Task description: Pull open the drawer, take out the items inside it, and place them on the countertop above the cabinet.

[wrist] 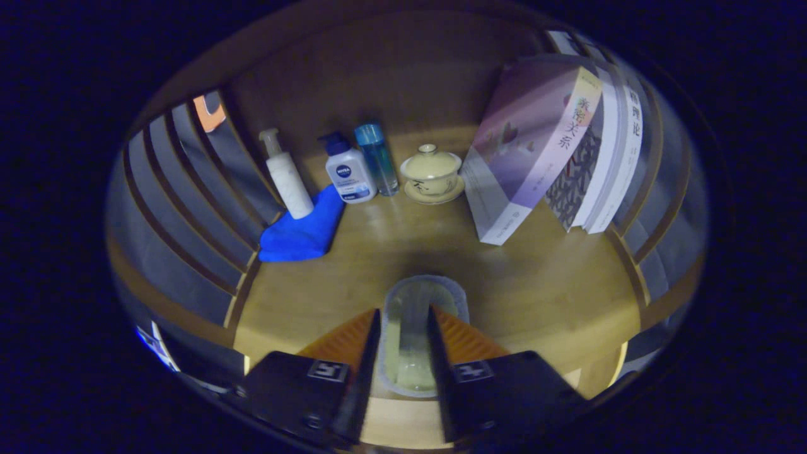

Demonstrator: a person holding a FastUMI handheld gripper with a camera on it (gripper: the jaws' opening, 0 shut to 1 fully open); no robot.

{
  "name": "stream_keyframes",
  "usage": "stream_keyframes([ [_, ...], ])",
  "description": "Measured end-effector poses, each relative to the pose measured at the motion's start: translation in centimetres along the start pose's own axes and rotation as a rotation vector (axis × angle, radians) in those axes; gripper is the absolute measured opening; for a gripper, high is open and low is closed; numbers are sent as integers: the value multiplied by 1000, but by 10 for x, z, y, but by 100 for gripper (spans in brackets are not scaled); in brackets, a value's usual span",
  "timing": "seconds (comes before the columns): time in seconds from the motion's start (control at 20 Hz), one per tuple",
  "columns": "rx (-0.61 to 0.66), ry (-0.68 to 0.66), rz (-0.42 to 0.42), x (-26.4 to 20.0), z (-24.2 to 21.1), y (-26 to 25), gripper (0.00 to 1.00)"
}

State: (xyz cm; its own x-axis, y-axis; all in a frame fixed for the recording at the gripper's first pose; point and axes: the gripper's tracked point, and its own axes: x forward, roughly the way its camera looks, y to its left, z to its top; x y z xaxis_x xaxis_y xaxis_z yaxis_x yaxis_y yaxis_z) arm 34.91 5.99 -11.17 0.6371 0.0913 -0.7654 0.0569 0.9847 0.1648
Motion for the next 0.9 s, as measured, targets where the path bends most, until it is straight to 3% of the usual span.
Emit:
stream_keyframes([
  [0.1, 10, -45, -17, -5, 3, -4, 77],
  [0.25, 1, -141, -34, -21, 8, -6, 76],
  [0.5, -48, -352, 32, -73, 12, 20, 78],
  [0.65, -74, -435, 91, -107, -7, 40, 99],
  [0.9, -136, -618, 195, -170, -38, 71, 98],
])
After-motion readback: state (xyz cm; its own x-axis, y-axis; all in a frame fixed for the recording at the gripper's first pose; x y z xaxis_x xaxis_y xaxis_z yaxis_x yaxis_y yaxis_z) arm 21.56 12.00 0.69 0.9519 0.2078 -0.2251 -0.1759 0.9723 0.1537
